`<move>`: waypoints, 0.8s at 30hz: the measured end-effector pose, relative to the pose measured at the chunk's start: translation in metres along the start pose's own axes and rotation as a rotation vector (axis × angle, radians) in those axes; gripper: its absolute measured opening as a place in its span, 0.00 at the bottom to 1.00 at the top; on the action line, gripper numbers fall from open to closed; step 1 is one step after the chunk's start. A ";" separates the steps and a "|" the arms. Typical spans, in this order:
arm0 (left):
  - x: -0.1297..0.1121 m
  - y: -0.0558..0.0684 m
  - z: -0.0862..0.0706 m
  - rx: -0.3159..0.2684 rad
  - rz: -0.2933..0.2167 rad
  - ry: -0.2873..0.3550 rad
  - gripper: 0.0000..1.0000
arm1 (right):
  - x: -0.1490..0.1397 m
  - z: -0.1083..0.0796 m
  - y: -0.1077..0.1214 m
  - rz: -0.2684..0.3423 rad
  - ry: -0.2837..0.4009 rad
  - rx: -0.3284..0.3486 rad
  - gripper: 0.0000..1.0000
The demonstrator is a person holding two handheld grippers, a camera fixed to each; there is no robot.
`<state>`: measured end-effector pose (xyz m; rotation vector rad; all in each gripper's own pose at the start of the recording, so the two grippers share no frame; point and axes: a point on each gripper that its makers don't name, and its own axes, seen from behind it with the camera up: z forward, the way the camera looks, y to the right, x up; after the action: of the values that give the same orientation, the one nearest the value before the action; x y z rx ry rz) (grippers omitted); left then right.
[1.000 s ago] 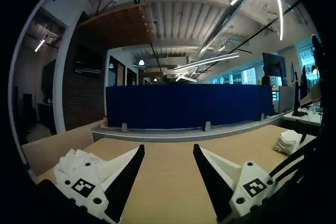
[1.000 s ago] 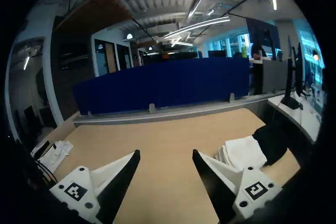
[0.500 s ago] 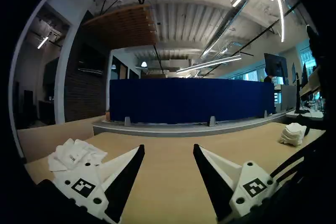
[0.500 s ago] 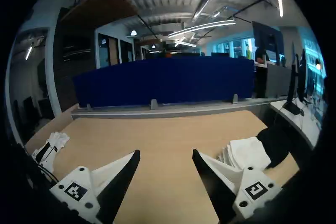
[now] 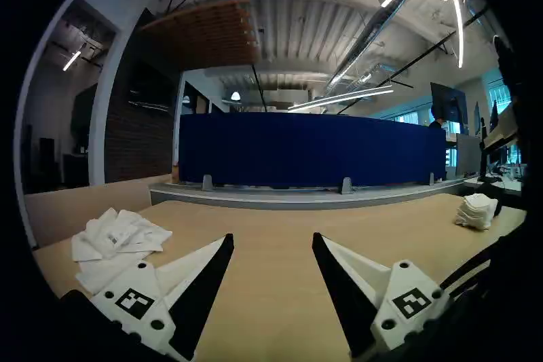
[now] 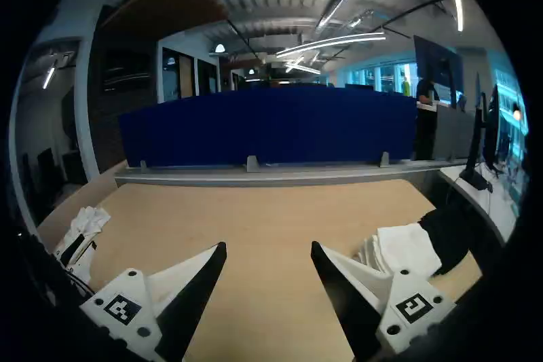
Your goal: Fold towel
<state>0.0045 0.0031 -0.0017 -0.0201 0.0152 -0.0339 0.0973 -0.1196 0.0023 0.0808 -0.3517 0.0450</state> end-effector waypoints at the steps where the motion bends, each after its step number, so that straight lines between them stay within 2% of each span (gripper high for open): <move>1: -0.001 0.001 0.000 -0.001 0.004 -0.002 0.85 | 0.001 0.000 0.000 -0.001 0.000 -0.001 0.97; 6: -0.004 0.004 0.001 -0.006 0.032 -0.012 0.85 | 0.004 -0.002 0.003 -0.009 0.002 -0.006 0.97; 18: -0.005 0.002 0.003 0.000 0.034 -0.015 0.86 | 0.008 -0.005 0.006 0.010 0.015 -0.006 0.97; 24: -0.005 0.003 0.001 0.001 0.033 -0.015 0.86 | 0.023 -0.014 0.015 0.033 0.045 -0.010 0.97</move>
<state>-0.0004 0.0065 -0.0002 -0.0194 0.0006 -0.0009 0.1227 -0.1027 -0.0017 0.0637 -0.3087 0.0774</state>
